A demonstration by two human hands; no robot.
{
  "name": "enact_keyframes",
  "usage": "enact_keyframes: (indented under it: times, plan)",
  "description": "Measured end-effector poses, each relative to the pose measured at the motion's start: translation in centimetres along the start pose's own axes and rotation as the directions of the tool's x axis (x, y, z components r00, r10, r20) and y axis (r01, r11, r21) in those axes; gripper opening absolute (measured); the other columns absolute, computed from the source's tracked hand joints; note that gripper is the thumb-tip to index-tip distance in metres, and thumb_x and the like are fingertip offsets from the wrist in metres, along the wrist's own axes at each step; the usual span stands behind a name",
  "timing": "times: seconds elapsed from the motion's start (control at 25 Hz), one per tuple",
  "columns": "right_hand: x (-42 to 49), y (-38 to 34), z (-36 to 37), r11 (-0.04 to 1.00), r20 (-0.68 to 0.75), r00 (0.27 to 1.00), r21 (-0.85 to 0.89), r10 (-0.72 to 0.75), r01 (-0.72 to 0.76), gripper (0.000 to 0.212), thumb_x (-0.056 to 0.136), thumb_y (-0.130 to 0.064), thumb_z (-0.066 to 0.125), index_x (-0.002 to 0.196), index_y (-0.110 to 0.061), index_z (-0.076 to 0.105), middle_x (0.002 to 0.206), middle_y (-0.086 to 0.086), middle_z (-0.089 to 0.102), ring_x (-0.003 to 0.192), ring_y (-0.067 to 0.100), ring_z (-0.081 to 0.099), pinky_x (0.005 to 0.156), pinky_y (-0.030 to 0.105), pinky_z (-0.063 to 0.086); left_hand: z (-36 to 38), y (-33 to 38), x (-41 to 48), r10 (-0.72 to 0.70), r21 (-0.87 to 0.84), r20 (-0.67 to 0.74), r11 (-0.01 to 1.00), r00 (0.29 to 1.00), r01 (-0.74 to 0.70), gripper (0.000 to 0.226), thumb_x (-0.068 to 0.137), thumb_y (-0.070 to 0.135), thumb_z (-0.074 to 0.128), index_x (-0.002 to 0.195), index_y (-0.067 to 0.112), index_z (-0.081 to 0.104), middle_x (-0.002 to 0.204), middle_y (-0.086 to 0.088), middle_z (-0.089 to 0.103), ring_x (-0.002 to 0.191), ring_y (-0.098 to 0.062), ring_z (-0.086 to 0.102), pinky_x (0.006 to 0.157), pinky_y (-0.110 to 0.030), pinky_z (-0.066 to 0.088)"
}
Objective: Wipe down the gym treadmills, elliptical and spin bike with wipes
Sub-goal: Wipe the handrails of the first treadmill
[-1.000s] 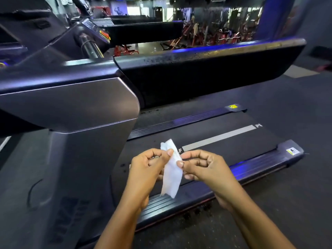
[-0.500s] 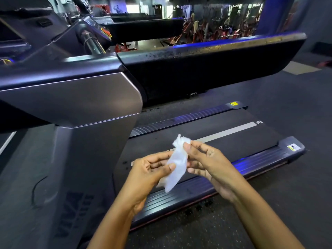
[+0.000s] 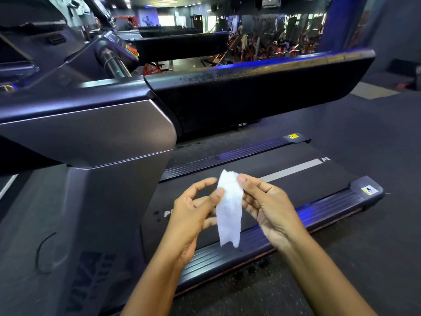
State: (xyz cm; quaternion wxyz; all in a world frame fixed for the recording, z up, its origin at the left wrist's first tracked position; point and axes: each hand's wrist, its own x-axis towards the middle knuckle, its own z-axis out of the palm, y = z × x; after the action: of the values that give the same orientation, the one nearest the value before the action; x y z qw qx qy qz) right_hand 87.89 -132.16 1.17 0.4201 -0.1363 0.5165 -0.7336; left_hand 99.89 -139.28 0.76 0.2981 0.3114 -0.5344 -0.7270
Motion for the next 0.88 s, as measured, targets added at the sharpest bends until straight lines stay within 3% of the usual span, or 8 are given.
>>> enact_keyframes:
  times: [0.08, 0.16, 0.24, 0.36, 0.52, 0.68, 0.76, 0.88]
  plan:
    - [-0.1, -0.8, -0.6, 0.998, 0.032, 0.999, -0.05, -0.034, 0.035, 0.015, 0.085, -0.021, 0.06, 0.095, -0.012, 0.067, 0.07, 0.0, 0.069, 0.059, 0.006, 0.062, 0.058, 0.017, 0.054, 0.3, 0.2, -0.1, 0.055, 0.066, -0.01, 0.996, 0.998, -0.055, 0.037, 0.079, 0.004, 0.068, 0.111, 0.021, 0.057, 0.074, -0.008, 0.073, 0.068, -0.013, 0.068, 0.055, -0.021, 0.051]
    - [-0.6, -1.6, -1.1, 0.98, 0.171, 0.985, -0.201, 0.023, 0.012, 0.032, 0.079, -0.032, 0.061, 0.108, -0.017, 0.059, 0.077, 0.004, 0.071, 0.069, 0.012, 0.066, 0.066, 0.024, 0.057, 0.7, 0.6, -0.1, 0.109, 0.06, -0.07, 0.993, 0.992, -0.104, 0.033, 0.08, 0.0, 0.067, 0.105, 0.019, 0.056, 0.071, -0.007, 0.072, 0.065, -0.013, 0.068, 0.052, -0.021, 0.051]
    - [-1.2, -1.7, -1.2, 0.958, 0.22, 0.975, -0.284, 0.03, 0.035, 0.037, 0.078, -0.019, 0.067, 0.11, -0.02, 0.05, 0.082, 0.012, 0.071, 0.071, 0.016, 0.067, 0.066, 0.028, 0.057, 0.9, 1.2, 0.1, 0.157, 0.069, -0.07, 0.986, 0.985, -0.152, 0.024, 0.082, -0.001, 0.064, 0.098, 0.016, 0.058, 0.071, -0.005, 0.072, 0.066, -0.013, 0.068, 0.054, -0.021, 0.052]
    - [-1.4, -1.7, -1.1, 0.94, 0.172, 0.973, -0.279, -0.15, 0.195, 0.029, 0.08, 0.003, 0.065, 0.099, -0.016, 0.052, 0.08, 0.016, 0.07, 0.071, 0.017, 0.068, 0.062, 0.025, 0.056, 0.9, 1.8, 0.1, 0.208, 0.224, 0.093, 0.948, 0.974, -0.224, 0.025, 0.083, -0.002, 0.064, 0.095, 0.019, 0.069, 0.085, 0.001, 0.074, 0.078, -0.015, 0.071, 0.069, -0.022, 0.056]
    - [-1.4, -2.3, -0.9, 0.828, 0.303, 0.93, -0.452, -0.207, 0.332, 0.032, 0.073, -0.001, 0.074, 0.097, -0.021, 0.068, 0.085, 0.009, 0.071, 0.075, 0.011, 0.065, 0.075, 0.021, 0.054, 0.5, 2.6, -0.1, 0.383, 0.453, 0.117, 0.8, 0.916, -0.393, 0.037, 0.075, -0.001, 0.073, 0.097, 0.028, 0.071, 0.088, 0.009, 0.074, 0.083, -0.011, 0.071, 0.076, -0.022, 0.056]
    - [-1.2, -2.0, -0.7, 0.671, 0.276, 0.882, -0.574, -0.381, 0.47, 0.012, 0.075, -0.019, 0.074, 0.081, -0.03, 0.074, 0.08, -0.002, 0.066, 0.068, 0.005, 0.058, 0.066, 0.021, 0.05, -0.3, 3.2, 0.0, 0.588, 0.618, 0.092, 0.599, 0.804, -0.509, 0.021, 0.07, 0.009, 0.079, 0.082, 0.026, 0.075, 0.078, 0.016, 0.071, 0.074, -0.002, 0.066, 0.066, -0.011, 0.049]
    - [-1.1, -2.3, -0.3, 0.716, 0.261, 0.891, -0.53, -0.371, 0.454, 0.006, 0.077, -0.022, 0.072, 0.082, -0.024, 0.073, 0.085, -0.007, 0.067, 0.078, 0.008, 0.062, 0.069, 0.02, 0.051, -0.6, 3.3, 0.2, 0.556, 0.526, 0.056, 0.689, 0.829, -0.498, 0.013, 0.067, 0.016, 0.078, 0.079, 0.022, 0.076, 0.085, 0.011, 0.07, 0.079, -0.004, 0.066, 0.071, -0.014, 0.05]
    - [-1.5, -2.5, 0.5, 0.875, 0.282, 0.932, -0.361, -0.228, 0.323, 0.027, 0.073, -0.03, 0.067, 0.093, -0.012, 0.065, 0.087, 0.005, 0.071, 0.08, 0.013, 0.065, 0.069, 0.022, 0.051, 0.0, 3.5, 0.3, 0.357, 0.142, 0.015, 0.924, 0.934, -0.356, 0.012, 0.069, 0.01, 0.071, 0.08, 0.012, 0.073, 0.077, -0.002, 0.073, 0.07, -0.009, 0.069, 0.063, -0.018, 0.053]
